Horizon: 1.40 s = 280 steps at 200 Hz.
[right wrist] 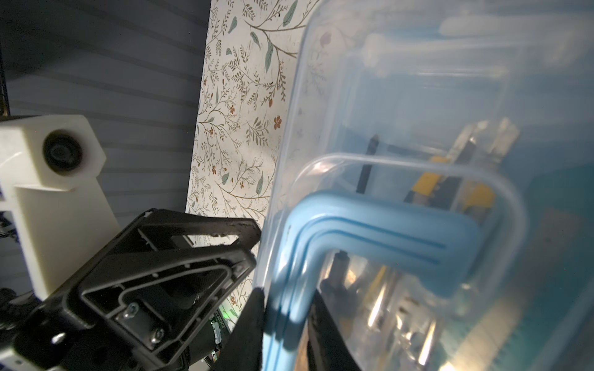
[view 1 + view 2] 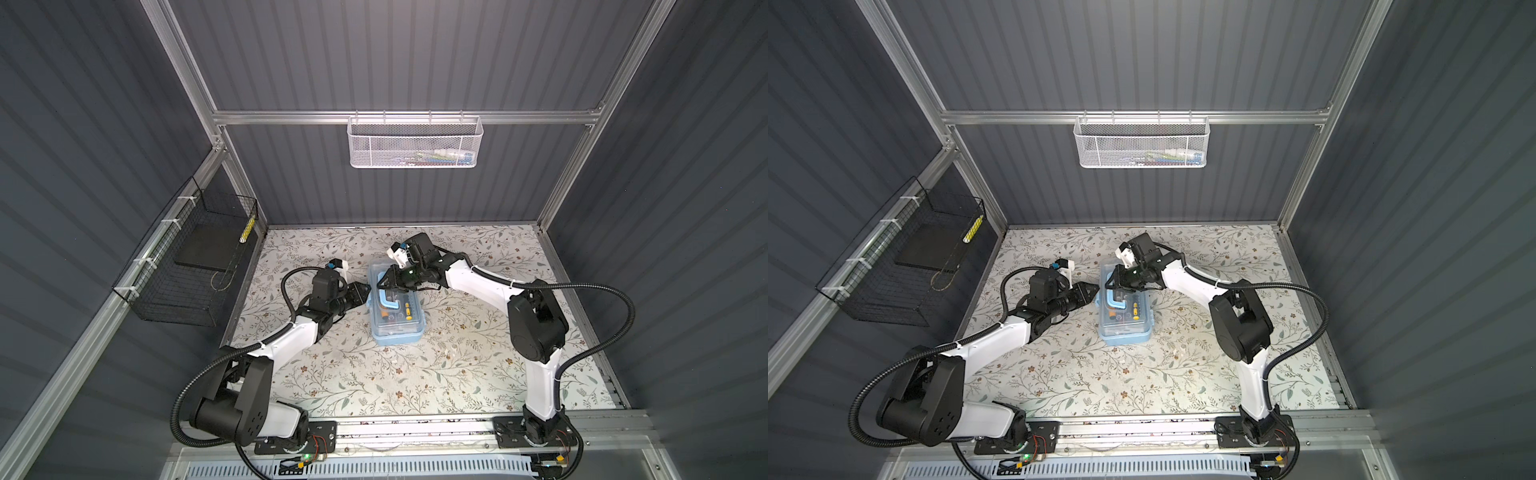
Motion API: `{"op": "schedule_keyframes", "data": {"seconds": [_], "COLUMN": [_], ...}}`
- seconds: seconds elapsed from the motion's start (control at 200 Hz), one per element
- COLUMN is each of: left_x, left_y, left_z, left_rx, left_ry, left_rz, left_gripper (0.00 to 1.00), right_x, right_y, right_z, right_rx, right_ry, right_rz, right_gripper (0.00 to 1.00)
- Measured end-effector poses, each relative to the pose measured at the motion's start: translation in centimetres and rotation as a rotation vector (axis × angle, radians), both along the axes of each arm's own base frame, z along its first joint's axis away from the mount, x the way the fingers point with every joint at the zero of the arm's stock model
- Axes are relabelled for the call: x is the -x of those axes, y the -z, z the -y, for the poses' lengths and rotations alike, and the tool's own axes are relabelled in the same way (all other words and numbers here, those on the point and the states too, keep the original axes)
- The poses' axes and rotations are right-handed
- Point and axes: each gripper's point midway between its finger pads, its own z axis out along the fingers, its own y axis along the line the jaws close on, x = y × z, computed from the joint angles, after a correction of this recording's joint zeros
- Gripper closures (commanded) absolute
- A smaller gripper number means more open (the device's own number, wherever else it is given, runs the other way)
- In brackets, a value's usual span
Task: Pack the tool kit
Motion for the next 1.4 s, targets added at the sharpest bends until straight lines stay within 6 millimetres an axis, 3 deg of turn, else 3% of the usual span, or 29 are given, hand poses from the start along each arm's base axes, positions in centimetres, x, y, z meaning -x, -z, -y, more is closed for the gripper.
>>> {"op": "schedule_keyframes", "data": {"seconds": [0.285,0.77,0.981,1.401], "left_x": [0.0,0.4,0.1,1.7], "left_y": [-0.2,1.4,1.5,3.9], "left_z": [0.2,-0.3,-0.3,-0.8], "left_rx": [0.009,-0.009,0.001,-0.026], "left_ry": [0.01,-0.007,-0.015,-0.015], "left_rz": [0.006,-0.017,-0.004,-0.07], "left_gripper": [0.77,0.79,0.75,0.73], "right_x": [0.0,-0.1,-0.1,-0.1], "right_y": [0.0,0.1,0.2,0.2], "right_z": [0.0,-0.1,-0.1,-0.2], "right_rx": [0.001,0.005,0.003,0.005], "right_ry": [0.0,-0.001,-0.003,-0.004], "right_rz": [-0.002,-0.009,-0.01,-0.014], "right_gripper": [0.75,0.75,0.75,0.75]}}
